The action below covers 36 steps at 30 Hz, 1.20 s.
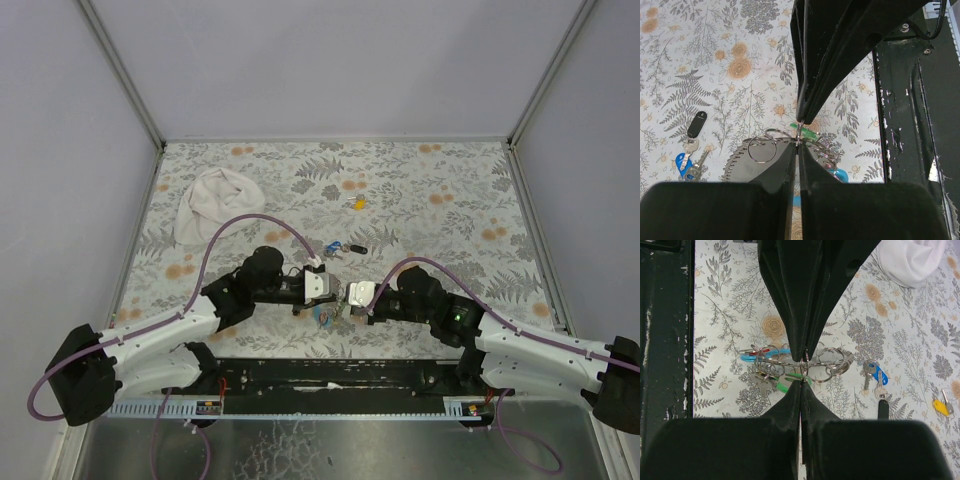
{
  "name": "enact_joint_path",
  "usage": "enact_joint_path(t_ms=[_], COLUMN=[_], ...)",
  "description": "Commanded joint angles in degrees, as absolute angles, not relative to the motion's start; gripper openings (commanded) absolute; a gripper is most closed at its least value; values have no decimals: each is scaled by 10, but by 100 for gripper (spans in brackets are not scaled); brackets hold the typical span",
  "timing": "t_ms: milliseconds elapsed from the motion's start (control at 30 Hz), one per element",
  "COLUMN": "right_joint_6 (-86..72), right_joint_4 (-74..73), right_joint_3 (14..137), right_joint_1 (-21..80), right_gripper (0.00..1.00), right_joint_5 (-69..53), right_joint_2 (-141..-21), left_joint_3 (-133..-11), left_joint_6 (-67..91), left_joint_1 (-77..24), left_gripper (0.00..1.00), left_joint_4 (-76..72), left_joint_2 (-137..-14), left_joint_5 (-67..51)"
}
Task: Put the keys on the keyring
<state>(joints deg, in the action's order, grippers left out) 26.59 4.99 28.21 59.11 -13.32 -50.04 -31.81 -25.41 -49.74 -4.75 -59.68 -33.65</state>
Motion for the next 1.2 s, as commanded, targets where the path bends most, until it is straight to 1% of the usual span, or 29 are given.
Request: enact_joint_path(t_ms=[0, 867, 1167], right_joint_6=[268, 264, 272], right_joint_4=[84, 83, 61], right_joint_3=[315, 327, 344], right_joint_1=[596, 596, 596], right_gripper=[0, 0, 0], right_joint_5=[-139, -123, -128], right_joint_2=[-489, -482, -499], left_joint_3=[-341, -364, -377], left_joint_6=[-264, -275, -274], left_joint_1=[-503, -517, -520], left_gripper=[0, 0, 0], left_joint_4=[-57, -14, 4], left_joint_2=[-599, -610, -618], left_joint_5=[-350, -331, -320])
